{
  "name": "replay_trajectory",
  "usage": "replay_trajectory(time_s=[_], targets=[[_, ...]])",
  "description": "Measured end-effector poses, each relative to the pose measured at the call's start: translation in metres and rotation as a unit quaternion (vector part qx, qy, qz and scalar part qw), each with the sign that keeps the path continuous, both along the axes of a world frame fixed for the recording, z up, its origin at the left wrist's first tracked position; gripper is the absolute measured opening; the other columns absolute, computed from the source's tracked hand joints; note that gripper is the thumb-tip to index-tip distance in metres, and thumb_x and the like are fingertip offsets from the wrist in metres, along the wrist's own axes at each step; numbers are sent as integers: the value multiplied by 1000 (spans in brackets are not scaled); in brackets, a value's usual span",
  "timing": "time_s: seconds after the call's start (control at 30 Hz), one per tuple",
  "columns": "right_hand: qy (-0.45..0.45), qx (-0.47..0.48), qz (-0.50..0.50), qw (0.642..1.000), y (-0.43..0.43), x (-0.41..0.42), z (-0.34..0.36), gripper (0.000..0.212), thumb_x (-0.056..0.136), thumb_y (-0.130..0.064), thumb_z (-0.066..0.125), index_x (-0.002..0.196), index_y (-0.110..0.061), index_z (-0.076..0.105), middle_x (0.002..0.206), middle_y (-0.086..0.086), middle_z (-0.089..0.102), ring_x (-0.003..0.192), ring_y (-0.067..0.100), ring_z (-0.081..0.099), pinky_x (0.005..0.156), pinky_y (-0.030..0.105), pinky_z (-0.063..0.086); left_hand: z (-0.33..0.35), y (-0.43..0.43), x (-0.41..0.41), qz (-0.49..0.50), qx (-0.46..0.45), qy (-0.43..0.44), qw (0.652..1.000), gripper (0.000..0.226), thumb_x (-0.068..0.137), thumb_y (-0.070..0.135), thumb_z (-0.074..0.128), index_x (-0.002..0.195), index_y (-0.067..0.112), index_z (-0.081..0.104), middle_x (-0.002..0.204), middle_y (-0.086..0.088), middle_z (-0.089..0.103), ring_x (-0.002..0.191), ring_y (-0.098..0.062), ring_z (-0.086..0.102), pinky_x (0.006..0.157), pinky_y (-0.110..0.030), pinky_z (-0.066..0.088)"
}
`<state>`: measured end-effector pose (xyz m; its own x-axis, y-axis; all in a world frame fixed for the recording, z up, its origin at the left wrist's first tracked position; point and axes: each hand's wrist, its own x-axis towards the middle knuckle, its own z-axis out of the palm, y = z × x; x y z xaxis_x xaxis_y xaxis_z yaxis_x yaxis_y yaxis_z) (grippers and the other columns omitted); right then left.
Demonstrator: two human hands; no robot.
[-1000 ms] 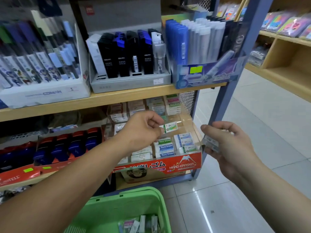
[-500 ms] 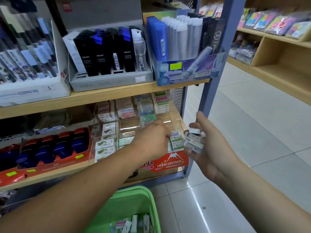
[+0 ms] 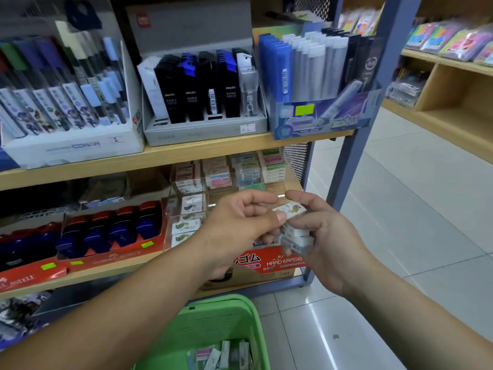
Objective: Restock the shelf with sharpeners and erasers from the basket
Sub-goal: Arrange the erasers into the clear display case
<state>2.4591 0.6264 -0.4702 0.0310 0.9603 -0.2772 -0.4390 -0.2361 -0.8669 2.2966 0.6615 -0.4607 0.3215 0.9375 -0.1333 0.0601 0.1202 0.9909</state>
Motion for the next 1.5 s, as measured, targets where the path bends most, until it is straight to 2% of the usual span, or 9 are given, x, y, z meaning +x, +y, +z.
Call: replay_trajectory(time_s=[0.17,0.4,0.6,0.7,0.8,0.93,1.07,1.23,1.5], targets=[[-33,26,20,999,2,-7,-2,62,84,17,50,129,-22,66,121,20,72,110,53,68,86,57,48,-1,3,-22,-23,-53,10,998,37,91,-2,72,125,14,69,94,-8,73,75,-17,65,68,-29,54],[-17,-21,24,999,11,-17,-10,49,86,13,46,121,-10,70,117,17,73,92,35,71,63,40,52,-14,5,-52,-4,-42,143,989,11,92,6,70,103,9,73,85,-9,72,66,-12,64,63,-27,54],[-51,-25,45,997,24,-62,-15,42,87,10,48,113,-10,73,101,11,78,82,32,70,58,35,50,-16,5,-71,-20,-66,128,989,37,98,4,62,127,27,60,109,-17,71,79,-23,77,67,-32,61],[-61,-27,39,997,34,-85,-19,40,87,9,49,110,-11,75,113,11,74,83,32,69,56,37,51,-10,14,-95,47,-18,170,984,25,95,6,66,115,19,62,103,-16,74,74,-26,73,53,-31,54],[-61,-30,25,997,43,-97,-19,39,87,10,50,103,-11,78,111,11,73,84,32,68,57,38,51,-6,30,-131,140,34,218,965,20,87,11,77,101,17,64,94,-8,76,81,-23,75,62,-35,62],[-66,-24,17,997,49,-98,-22,39,85,12,50,100,-10,79,112,15,71,84,35,65,58,40,50,-9,57,-163,224,97,254,936,21,81,19,86,90,21,68,89,3,71,82,-10,68,65,-21,50],[-64,-27,17,997,50,-97,-26,41,85,13,47,101,-9,78,109,13,72,85,36,66,56,39,50,-13,85,-155,187,102,263,941,20,80,22,88,88,24,70,90,3,69,86,-12,66,76,-26,55],[-55,-32,25,998,50,-101,-27,42,85,15,44,108,-4,75,101,11,72,80,32,68,52,38,49,-18,103,-146,84,106,368,920,18,81,23,87,81,29,70,90,14,69,86,-4,64,66,-18,49],[-53,-19,33,998,49,-101,-30,44,85,17,42,108,-1,74,93,10,75,69,29,71,48,38,49,-10,120,-149,-99,109,491,859,18,95,29,72,111,35,75,113,14,68,104,-7,61,98,-33,53]])
